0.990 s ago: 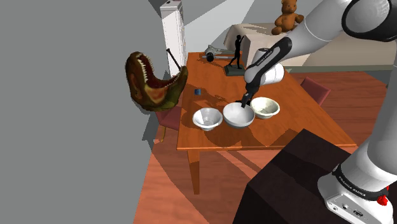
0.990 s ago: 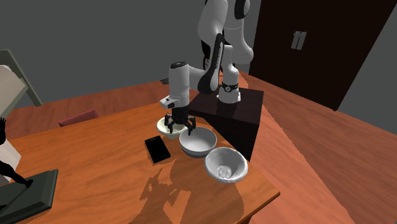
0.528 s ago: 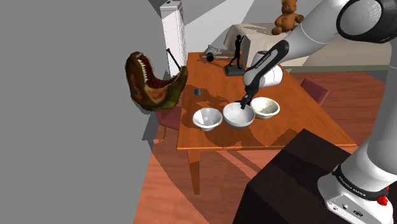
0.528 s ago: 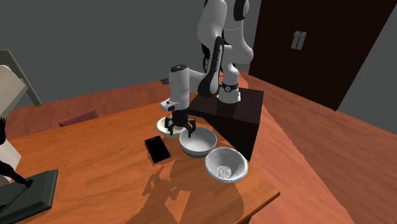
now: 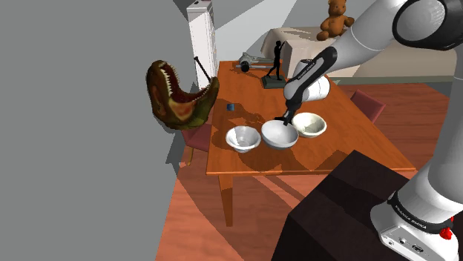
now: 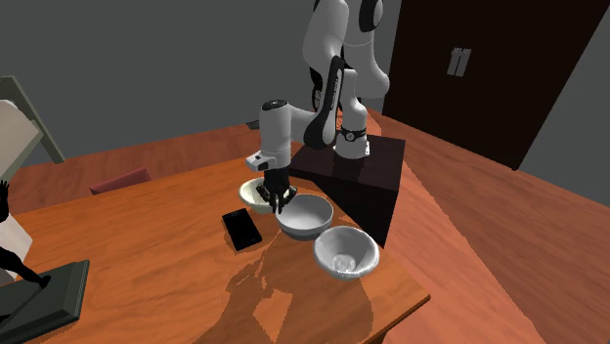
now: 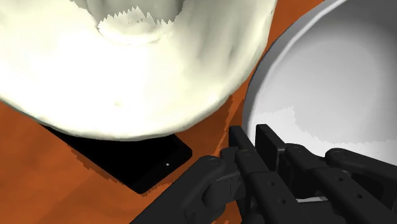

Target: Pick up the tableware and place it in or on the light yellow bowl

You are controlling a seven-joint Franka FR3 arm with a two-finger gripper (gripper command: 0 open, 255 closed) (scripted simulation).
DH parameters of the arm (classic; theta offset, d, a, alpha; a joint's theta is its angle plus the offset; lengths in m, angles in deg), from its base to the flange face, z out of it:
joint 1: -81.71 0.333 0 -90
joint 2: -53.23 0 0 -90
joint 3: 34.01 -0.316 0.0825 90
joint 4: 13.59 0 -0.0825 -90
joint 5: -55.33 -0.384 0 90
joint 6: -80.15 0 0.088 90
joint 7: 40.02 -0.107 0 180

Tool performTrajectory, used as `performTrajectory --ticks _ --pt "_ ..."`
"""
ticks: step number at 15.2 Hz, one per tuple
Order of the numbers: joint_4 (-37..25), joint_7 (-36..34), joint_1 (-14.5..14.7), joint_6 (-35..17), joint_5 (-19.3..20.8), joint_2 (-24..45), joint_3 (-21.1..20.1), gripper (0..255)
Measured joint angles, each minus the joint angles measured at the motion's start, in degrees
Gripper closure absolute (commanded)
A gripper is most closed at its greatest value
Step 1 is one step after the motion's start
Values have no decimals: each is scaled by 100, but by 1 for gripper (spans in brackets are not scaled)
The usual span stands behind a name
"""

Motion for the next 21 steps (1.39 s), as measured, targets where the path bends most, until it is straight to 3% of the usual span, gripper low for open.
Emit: performTrajectory --ticks 6,21 --pt "10 -16 11 27 14 -36 12 255" --pt "-8 -314 156 960 396 -958 233 255"
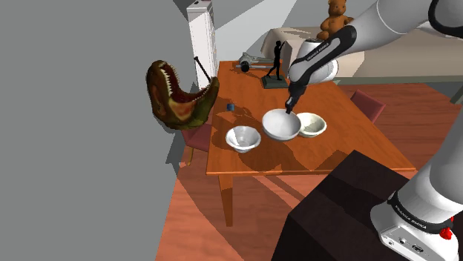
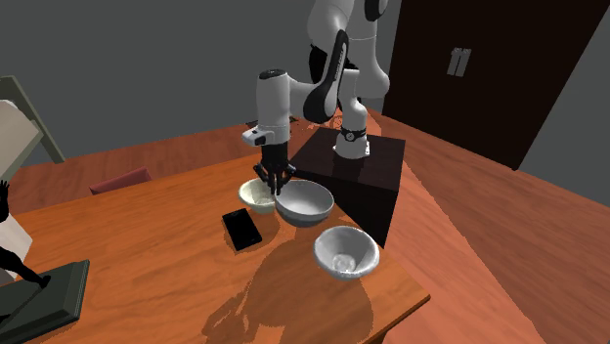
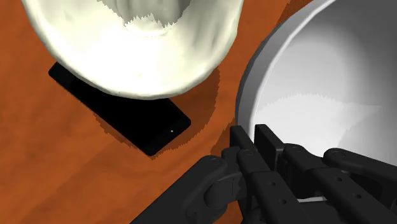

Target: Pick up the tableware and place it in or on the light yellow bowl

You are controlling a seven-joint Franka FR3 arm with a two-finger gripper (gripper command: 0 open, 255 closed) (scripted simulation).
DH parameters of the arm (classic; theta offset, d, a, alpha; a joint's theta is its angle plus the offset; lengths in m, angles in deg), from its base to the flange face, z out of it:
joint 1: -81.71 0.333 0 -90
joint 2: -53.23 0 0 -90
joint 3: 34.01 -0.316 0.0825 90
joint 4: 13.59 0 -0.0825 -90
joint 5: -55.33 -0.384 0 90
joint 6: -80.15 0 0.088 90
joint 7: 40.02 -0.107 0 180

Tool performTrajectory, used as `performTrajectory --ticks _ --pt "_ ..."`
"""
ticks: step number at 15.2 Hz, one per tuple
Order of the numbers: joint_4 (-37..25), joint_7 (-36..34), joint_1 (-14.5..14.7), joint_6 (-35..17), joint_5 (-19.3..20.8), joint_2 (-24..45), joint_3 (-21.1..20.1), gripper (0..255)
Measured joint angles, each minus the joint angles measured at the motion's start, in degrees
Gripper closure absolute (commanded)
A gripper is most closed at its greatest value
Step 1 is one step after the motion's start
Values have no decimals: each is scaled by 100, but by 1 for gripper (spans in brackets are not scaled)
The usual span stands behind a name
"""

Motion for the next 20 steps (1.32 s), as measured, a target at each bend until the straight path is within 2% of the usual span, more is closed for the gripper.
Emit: performTrajectory --ticks 17,20 --pt "-347 -282 59 1180 347 -857 89 255" --pt "-379 5 -98 1341 331 -969 222 255"
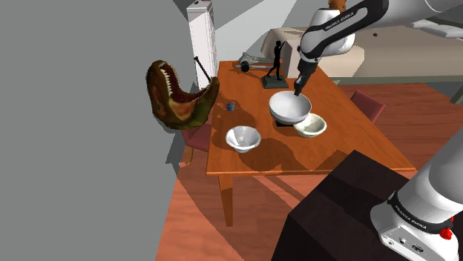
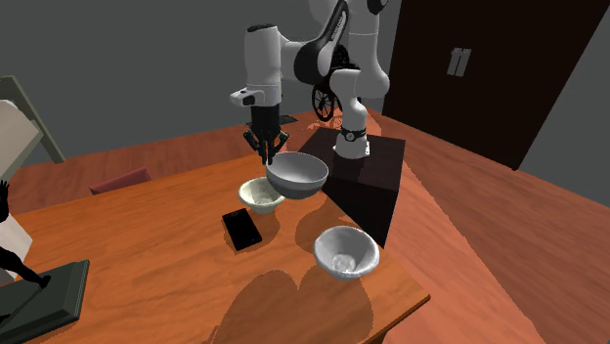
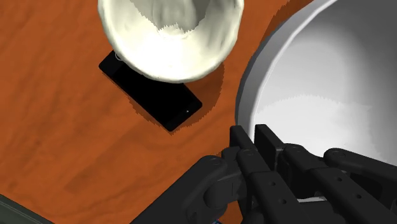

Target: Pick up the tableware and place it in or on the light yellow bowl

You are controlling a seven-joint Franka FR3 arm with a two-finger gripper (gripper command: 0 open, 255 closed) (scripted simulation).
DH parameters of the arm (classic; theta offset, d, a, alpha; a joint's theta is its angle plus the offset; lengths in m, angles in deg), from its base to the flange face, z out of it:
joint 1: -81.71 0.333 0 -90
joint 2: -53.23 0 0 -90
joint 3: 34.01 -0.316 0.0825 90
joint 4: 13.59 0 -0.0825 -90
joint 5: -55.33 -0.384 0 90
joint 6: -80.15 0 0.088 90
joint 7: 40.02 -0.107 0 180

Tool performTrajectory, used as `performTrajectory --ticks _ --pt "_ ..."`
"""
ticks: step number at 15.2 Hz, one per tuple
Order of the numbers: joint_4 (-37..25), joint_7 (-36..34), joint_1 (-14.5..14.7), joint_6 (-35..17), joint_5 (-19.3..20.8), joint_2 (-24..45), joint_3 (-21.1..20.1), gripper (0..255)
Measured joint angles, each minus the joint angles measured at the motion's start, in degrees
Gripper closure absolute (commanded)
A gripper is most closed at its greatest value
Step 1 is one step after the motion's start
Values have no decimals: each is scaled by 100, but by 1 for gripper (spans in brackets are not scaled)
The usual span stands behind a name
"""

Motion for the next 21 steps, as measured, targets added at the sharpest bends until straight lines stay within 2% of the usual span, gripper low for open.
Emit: performTrajectory --ticks 7,13,21 --pt "-241 959 -490 371 -103 -73 431 255" --pt "-719 1749 -898 772 -238 75 775 255" --pt "-532 1995 -974 358 -406 340 806 255"
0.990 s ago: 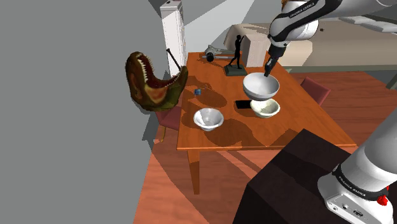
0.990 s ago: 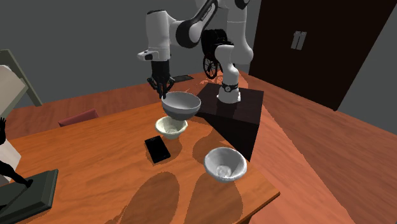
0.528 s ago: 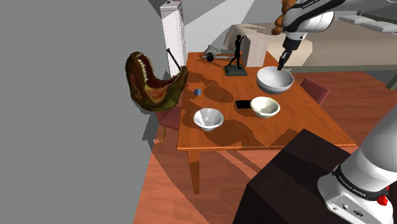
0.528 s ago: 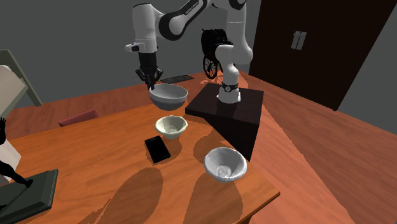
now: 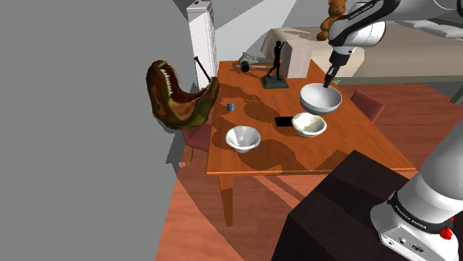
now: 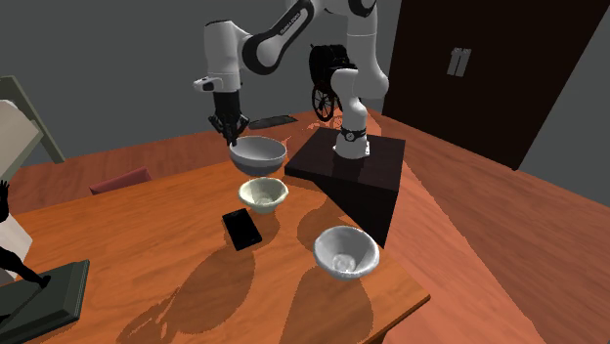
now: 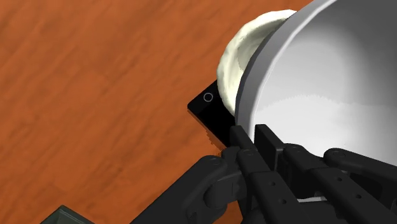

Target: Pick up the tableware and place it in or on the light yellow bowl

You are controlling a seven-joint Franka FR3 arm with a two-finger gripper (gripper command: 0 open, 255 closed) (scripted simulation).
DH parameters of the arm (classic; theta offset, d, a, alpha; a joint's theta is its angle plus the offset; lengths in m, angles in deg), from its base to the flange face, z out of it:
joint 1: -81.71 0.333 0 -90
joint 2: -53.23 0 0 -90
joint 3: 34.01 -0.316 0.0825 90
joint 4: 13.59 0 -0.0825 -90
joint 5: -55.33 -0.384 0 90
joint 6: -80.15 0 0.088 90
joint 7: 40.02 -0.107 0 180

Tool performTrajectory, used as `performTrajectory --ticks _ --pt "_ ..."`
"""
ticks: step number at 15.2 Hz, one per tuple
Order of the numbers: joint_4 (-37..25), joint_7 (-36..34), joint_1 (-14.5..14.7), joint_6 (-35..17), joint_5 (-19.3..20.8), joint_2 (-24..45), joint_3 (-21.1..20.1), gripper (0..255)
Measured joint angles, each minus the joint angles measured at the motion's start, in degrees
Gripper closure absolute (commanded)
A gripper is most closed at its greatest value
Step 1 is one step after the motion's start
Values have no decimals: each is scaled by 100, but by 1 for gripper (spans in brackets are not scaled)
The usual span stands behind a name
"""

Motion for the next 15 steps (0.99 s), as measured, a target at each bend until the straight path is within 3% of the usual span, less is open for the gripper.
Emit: performTrajectory --ticks 15 --pt "376 375 -82 -998 -461 687 -115 255"
